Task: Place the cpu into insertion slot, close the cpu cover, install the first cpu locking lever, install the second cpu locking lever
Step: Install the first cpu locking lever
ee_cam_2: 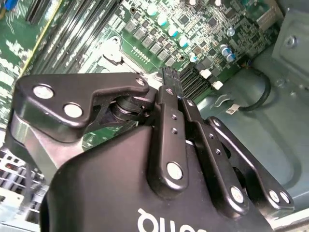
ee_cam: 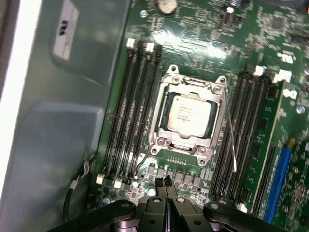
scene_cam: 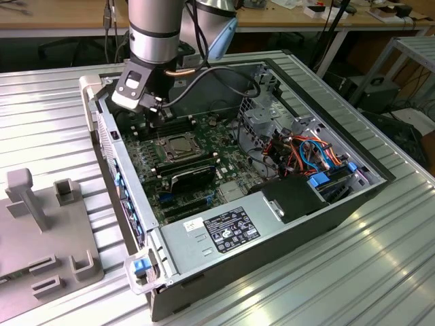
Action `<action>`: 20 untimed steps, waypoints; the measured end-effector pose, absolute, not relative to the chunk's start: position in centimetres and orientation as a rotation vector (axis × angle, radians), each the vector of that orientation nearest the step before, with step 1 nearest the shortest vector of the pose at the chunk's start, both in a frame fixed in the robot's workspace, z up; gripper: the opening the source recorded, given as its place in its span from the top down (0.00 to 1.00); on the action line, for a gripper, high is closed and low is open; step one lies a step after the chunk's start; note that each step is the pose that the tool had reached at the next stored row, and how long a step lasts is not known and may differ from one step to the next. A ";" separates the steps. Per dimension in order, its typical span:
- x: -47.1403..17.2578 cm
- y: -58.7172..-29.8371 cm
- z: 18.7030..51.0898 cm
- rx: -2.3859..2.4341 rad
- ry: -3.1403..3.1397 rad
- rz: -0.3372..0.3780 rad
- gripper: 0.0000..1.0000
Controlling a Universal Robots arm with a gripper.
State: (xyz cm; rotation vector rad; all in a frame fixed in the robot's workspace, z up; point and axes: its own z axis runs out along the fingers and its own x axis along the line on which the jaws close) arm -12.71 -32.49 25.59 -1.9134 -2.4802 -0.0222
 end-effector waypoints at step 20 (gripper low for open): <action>-12.7 -32.5 25.6 -1.320 -2.838 -0.019 0.89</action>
